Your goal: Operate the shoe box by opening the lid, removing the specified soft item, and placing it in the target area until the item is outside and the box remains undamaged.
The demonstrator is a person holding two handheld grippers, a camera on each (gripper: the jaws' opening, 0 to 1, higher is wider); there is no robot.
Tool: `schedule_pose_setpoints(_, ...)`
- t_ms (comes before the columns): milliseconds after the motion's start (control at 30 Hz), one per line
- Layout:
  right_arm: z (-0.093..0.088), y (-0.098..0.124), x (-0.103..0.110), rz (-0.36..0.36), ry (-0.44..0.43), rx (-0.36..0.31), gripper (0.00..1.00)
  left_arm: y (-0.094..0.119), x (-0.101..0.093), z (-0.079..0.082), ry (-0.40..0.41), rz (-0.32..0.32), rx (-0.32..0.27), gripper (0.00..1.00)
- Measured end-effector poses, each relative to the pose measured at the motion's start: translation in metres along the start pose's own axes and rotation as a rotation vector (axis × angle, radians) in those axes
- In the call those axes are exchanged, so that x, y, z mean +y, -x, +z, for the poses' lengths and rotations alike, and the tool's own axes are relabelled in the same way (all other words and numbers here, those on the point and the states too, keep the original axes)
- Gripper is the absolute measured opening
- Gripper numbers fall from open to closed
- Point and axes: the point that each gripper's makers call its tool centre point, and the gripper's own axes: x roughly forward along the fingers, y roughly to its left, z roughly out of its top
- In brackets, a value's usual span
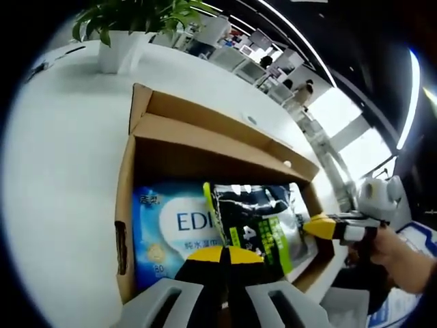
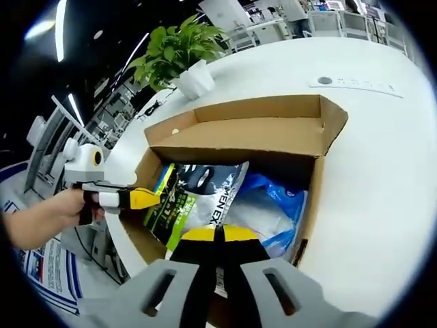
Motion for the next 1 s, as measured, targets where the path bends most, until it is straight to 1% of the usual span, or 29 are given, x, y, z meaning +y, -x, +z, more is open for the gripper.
schedule_pose_setpoints(167,0.003,0.005,0.000,-0.002,-0.020,-0.004,0.00,0.005,-0.008,0.002,-0.004,-0.004,-0.005,0.00)
schedule_pose_setpoints(400,0.012,0.018,0.003,0.008,-0.044,-0.027,0.00,0.012,-0.018,0.013,-0.030,-0.008,-0.020,0.00)
schedule_pose_setpoints(567,0.018,0.032,0.000,0.011,-0.054,-0.045,0.00,0.017,-0.038,0.017,-0.052,-0.018,-0.029,0.00)
schedule_pose_setpoints(767,0.022,0.052,-0.009,0.004,-0.054,-0.064,0.00,0.016,-0.060,0.020,-0.076,-0.030,-0.036,0.00)
schedule_pose_setpoints(900,0.021,0.066,-0.016,0.000,-0.048,-0.070,0.00,0.012,-0.076,0.020,-0.087,-0.037,-0.036,0.00)
schedule_pose_setpoints(1000,0.020,0.077,-0.022,-0.003,-0.045,-0.075,0.00,0.010,-0.090,0.016,-0.096,-0.041,-0.036,0.00)
